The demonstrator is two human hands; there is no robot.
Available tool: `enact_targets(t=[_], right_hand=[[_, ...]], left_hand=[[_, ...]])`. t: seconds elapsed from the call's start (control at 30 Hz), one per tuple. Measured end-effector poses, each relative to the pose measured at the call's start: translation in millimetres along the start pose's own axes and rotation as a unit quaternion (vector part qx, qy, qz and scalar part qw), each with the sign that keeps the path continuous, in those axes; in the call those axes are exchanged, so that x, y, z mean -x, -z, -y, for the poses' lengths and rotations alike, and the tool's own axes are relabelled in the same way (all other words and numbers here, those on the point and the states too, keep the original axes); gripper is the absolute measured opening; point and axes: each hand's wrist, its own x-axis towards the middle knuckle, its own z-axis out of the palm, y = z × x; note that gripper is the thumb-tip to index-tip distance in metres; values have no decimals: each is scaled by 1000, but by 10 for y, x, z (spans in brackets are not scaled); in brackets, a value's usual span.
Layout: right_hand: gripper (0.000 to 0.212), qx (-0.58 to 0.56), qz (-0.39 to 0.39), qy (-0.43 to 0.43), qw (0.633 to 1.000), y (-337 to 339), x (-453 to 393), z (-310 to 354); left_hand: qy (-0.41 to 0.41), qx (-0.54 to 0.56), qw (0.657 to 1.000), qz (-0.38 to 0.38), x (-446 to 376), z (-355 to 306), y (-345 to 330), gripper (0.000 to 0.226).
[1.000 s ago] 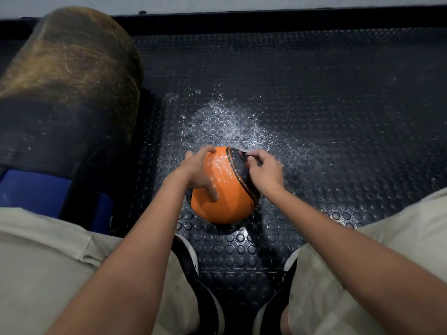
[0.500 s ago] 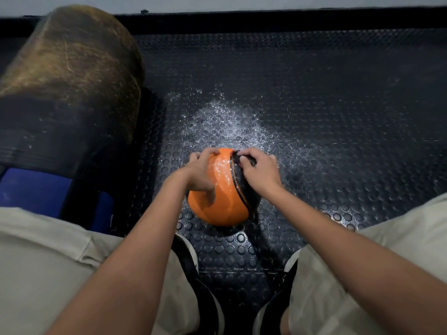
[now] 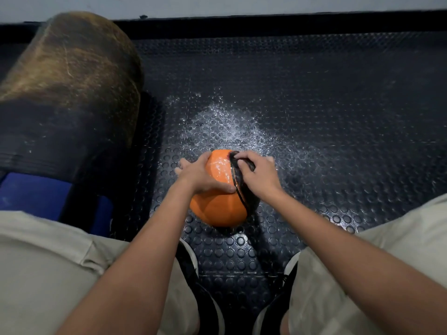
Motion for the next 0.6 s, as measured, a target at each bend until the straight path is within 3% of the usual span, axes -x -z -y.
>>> enact_targets(t=[0.17, 0.23, 0.33, 0.4, 0.6], right_hand=[[18, -34, -58, -192, 979, 69, 2, -216], [19, -18, -73, -151, 986, 6, -3, -146], [21, 3, -23, -48, 999, -75, -2, 26], [21, 23, -12, -26, 999, -40, -4, 32], [14, -17, -63, -165, 984, 71, -56, -169]], left_hand=[[-17, -5, 1000, 0, -23, 33, -11, 136], [-18, -14, 1000, 1, -44, 47, -17, 138], [-19, -9, 1000, -8, -58, 72, -3, 137], [-22, 1, 1000, -12, -55, 80, -7, 136], [-39, 11, 999, -24, -59, 27, -50, 144]])
